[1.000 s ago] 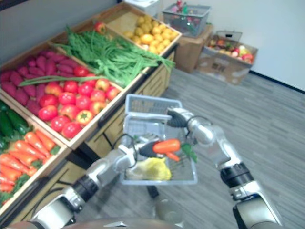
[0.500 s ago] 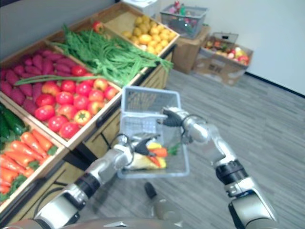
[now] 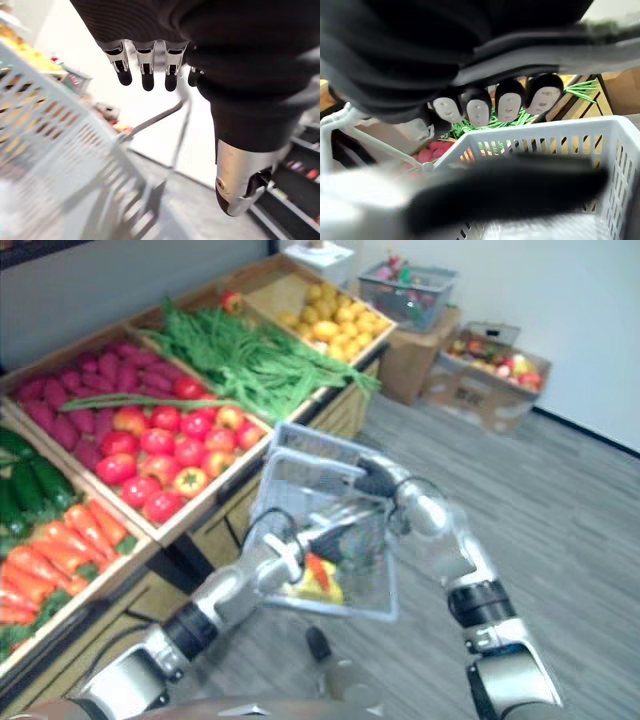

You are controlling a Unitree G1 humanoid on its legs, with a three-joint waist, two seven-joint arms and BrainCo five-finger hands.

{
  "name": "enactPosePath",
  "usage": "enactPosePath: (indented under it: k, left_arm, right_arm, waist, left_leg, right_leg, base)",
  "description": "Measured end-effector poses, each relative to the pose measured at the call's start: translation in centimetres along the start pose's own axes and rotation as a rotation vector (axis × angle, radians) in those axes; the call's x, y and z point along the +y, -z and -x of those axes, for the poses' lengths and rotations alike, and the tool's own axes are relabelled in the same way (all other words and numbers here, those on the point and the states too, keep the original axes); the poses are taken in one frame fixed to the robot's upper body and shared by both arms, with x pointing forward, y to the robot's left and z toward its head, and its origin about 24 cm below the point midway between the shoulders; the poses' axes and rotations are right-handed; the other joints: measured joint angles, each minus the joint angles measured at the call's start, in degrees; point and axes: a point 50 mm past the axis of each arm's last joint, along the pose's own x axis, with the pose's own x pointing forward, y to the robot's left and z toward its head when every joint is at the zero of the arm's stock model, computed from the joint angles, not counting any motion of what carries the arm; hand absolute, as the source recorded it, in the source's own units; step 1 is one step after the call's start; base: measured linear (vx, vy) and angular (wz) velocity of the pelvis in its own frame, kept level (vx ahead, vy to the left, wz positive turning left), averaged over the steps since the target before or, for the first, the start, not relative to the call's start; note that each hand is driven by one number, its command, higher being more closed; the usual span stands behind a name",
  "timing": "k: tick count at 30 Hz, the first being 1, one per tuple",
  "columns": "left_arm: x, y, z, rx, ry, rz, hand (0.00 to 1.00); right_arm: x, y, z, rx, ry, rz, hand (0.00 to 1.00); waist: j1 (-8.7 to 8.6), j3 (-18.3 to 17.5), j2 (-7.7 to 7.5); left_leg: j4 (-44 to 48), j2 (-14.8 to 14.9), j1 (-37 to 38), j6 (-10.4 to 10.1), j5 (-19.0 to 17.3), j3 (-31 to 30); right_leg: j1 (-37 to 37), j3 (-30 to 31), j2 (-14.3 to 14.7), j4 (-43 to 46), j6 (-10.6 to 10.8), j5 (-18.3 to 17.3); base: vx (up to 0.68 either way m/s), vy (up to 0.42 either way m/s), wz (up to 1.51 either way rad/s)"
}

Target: Pick vegetable in the basket

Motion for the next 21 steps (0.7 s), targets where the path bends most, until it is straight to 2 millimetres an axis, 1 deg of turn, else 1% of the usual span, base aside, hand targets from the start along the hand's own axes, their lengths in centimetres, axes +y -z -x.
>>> enactPosePath:
  k: [1,2,3,4,5,6,7,8,11,13,14,16,17,19,20,21]
  left_arm:
    - [0.4,-0.6,0.2,-0.031,-0.011,0.028,0.0]
    - [0.6,-1.6,0.5,-0.087,-0.01,0.059,0.0]
    - [0.9,-3.4,0.9,-0.17,-0.015,0.085,0.0]
    - [1.0,-4.4,1.0,-0.221,-0.014,0.103,0.0]
    - [1.1,-6.4,1.4,-0.323,-0.013,0.153,0.0]
    - [1.2,-7.7,1.8,-0.39,-0.016,0.183,0.0]
    - [1.4,-8.5,2.1,-0.434,-0.016,0.213,0.0]
    - [1.8,-9.4,2.7,-0.489,-0.016,0.249,0.0]
    - [2.7,-9.4,3.9,-0.528,0.002,0.295,0.0]
    - [3.1,-9.0,5.1,-0.524,0.017,0.358,0.0]
    - [3.2,-9.0,5.4,-0.524,0.019,0.376,0.0]
    - [3.6,-8.9,6.6,-0.525,0.015,0.434,0.0]
    - [3.7,-8.8,6.9,-0.523,0.012,0.451,0.0]
    - [4.2,-8.4,7.8,-0.498,-0.024,0.499,0.0]
    - [4.3,-8.3,8.0,-0.486,-0.037,0.505,0.0]
    - [4.5,-7.9,8.5,-0.459,-0.064,0.529,0.0]
  right_arm:
    - [0.0,0.5,0.3,0.02,0.025,-0.023,1.0]
    - [0.1,1.2,0.9,0.049,0.048,-0.045,1.0]
    - [0.3,2.4,1.7,0.101,0.07,-0.076,1.0]
    - [0.4,3.1,2.1,0.132,0.084,-0.095,1.0]
    - [0.7,4.5,2.7,0.197,0.118,-0.14,1.0]
    - [1.0,5.4,2.9,0.241,0.129,-0.173,1.0]
    - [1.2,6.2,3.2,0.279,0.139,-0.198,1.0]
    - [1.7,7.7,4.1,0.351,0.176,-0.243,1.0]
    - [2.4,10.4,6.3,0.487,0.227,-0.308,1.0]
    - [3.2,12.5,8.6,0.602,0.259,-0.357,1.0]
    - [3.5,13.0,9.3,0.632,0.264,-0.37,1.0]
    - [5.0,14.7,12.0,0.749,0.281,-0.419,1.0]
    - [5.4,15.0,12.6,0.775,0.289,-0.432,1.0]
    - [7.4,16.0,15.5,0.881,0.319,-0.491,1.0]
    - [7.9,16.1,16.1,0.906,0.328,-0.505,1.0]
    - [9.2,16.5,17.3,0.96,0.345,-0.549,1.0]
  waist:
    - [0.0,-0.1,-0.13]
    - [0.35,-0.2,-0.25]
    - [1.08,-0.2,-0.29]
    - [1.23,-0.3,-0.3]
    - [1.45,-0.5,-0.46]
    - [1.71,-0.5,-0.54]
    - [2.18,-0.6,-0.59]
    - [2.86,-0.7,-0.53]
    - [3.22,-1.0,-0.34]
    - [4.13,-1.3,-0.08]
    - [4.32,-1.4,-0.07]
    - [4.63,-1.8,0.06]
    - [4.9,-2.0,-0.01]
    - [5.89,-2.9,-0.02]
    - [5.89,-3.0,-0.03]
    - [5.92,-3.7,-0.18]
  left_leg:
    - [0.0,0.0,-0.3,0.2,0.0,-0.7]
    - [0.1,-0.1,-1.0,0.5,-0.1,-1.7]
    - [0.1,-0.2,-1.6,0.7,-0.1,-3.1]
    - [0.1,-0.3,-1.8,0.9,-0.1,-3.7]
    - [0.1,-0.5,-2.8,1.2,0.0,-5.2]
    - [0.1,-0.6,-3.1,1.3,0.1,-6.1]
    - [0.1,-0.8,-3.7,1.4,0.2,-6.7]
    - [0.1,-0.9,-4.8,1.7,0.3,-8.3]
    - [0.1,-1.4,-7.3,2.6,0.9,-12.5]
    - [0.1,-2.1,-9.6,3.0,1.2,-15.9]
    - [0.1,-2.3,-10.2,3.2,1.3,-16.9]
    - [0.0,-3.0,-12.1,3.9,1.7,-20.6]
    - [-0.1,-3.2,-12.7,4.0,1.8,-21.3]
    - [-0.7,-4.4,-14.4,4.7,2.2,-24.5]
    - [-1.1,-4.8,-14.7,5.1,2.4,-25.4]
    - [-2.1,-5.8,-15.2,5.6,3.0,-27.0]
  right_leg:
    - [0.2,-0.7,-0.3,0.0,-0.1,-0.1]
    - [0.3,-1.6,-0.7,0.1,-0.1,-0.3]
    - [0.7,-2.8,-1.4,0.1,-0.1,-0.7]
    - [0.8,-3.4,-1.6,0.1,-0.1,-0.8]
    - [0.9,-4.7,-2.3,0.1,-0.1,-1.1]
    - [0.9,-5.5,-2.8,0.1,-0.1,-1.1]
    - [0.9,-5.9,-3.1,0.1,-0.1,-1.1]
    - [0.9,-7.4,-3.7,0.1,-0.2,-1.2]
    - [1.0,-11.1,-5.3,0.1,0.0,-1.5]
    - [1.0,-14.1,-6.8,0.1,0.1,-1.7]
    - [1.1,-15.0,-7.2,0.1,0.2,-1.8]
    - [1.9,-18.7,-8.7,0.1,0.2,-2.2]
    - [2.0,-19.4,-9.0,0.2,0.2,-2.3]
    - [2.5,-22.7,-10.6,0.2,0.5,-2.9]
    - [2.8,-23.6,-11.0,0.3,0.5,-3.2]
    - [3.0,-25.4,-11.9,0.6,0.7,-3.6]
  base:
    - [-0.07,-0.036,0.44]
    - [-0.07,-0.026,0.47]
    - [-0.06,-0.017,0.49]
    - [-0.03,-0.006,0.59]
    - [-0.03,-0.003,0.51]
    - [-0.02,0.008,0.49]
    - [-0.03,0.011,0.48]
    - [-0.03,0.011,0.57]
    - [-0.03,0.005,0.7]
    - [-0.05,0.022,0.74]
    - [-0.04,0.025,0.76]
    - [-0.04,0.028,0.8]
    - [-0.04,0.031,0.74]
    - [-0.03,0.037,0.73]
    - [-0.01,0.055,0.82]
    - [0.0,0.051,0.83]
